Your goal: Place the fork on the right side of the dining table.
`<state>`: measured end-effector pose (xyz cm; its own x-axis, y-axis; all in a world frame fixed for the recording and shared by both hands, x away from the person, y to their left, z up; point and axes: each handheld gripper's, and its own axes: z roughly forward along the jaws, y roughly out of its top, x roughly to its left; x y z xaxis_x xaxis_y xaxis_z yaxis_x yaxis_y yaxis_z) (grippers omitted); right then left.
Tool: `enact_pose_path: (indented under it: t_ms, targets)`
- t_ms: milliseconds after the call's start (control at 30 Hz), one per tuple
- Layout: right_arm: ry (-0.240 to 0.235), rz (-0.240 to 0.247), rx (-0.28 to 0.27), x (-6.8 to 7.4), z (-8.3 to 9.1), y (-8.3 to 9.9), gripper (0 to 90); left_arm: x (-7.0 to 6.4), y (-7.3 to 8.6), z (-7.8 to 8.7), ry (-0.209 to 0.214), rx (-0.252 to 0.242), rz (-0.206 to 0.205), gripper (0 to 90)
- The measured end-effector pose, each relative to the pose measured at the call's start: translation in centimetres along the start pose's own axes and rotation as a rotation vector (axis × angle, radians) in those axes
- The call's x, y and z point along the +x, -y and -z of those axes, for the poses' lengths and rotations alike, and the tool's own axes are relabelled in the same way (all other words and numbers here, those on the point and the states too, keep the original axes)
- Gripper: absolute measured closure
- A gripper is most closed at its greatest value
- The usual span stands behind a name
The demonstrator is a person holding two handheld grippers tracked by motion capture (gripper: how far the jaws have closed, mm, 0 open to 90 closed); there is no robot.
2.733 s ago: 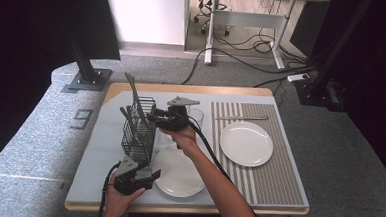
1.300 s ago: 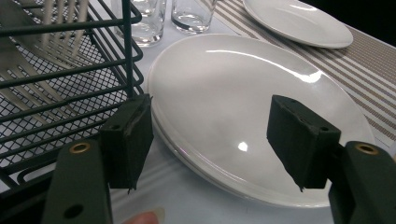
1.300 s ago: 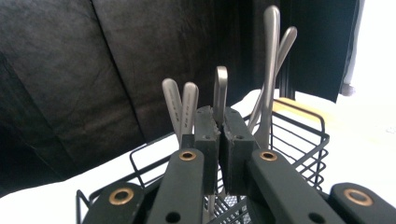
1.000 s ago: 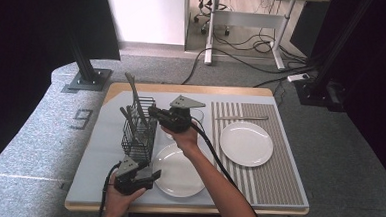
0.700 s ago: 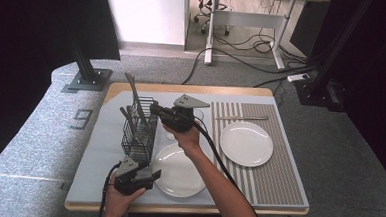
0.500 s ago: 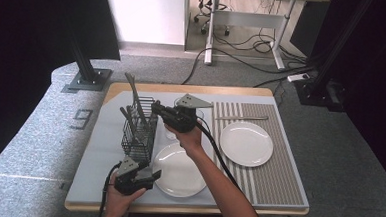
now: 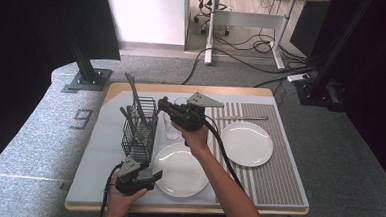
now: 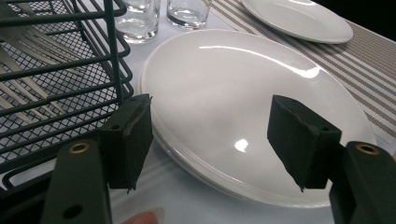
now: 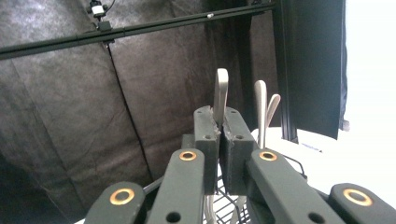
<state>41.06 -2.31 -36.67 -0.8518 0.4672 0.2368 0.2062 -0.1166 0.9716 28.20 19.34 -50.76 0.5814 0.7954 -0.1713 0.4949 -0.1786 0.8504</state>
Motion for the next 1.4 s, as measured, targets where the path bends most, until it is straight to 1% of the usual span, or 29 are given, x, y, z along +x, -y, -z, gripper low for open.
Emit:
enact_pose_path:
  t_ms: [33,100,167,300,433,967,1400]
  targets:
    - [0.000,0.000,0.000,0.0,0.0,0.0,86.7,0.0,0.0,0.0,0.000,0.000,0.000,31.3]
    - [-0.001,-0.019,-0.013,-0.3,0.4,-0.2,86.7,0.0,0.0,0.0,-0.001,-0.001,0.001,31.2]
    - [-0.002,-0.019,-0.015,-0.3,0.5,-0.3,86.7,0.0,0.0,0.0,-0.001,-0.001,0.001,31.3]
    - [-0.001,-0.032,-0.038,-0.5,1.3,-0.8,86.8,0.0,0.0,0.0,-0.001,-0.001,0.002,31.3]
    - [-0.002,-0.037,-0.049,-0.6,1.8,-1.1,86.8,0.0,0.0,0.0,-0.001,-0.003,0.003,31.3]
    - [0.021,-0.044,-0.065,-1.3,3.8,-1.5,86.8,0.0,0.0,-0.1,-0.002,0.002,-0.001,31.3]
    - [0.052,-0.051,-0.062,-2.2,5.0,-1.0,86.9,0.0,0.0,-0.1,-0.004,0.004,-0.002,31.3]
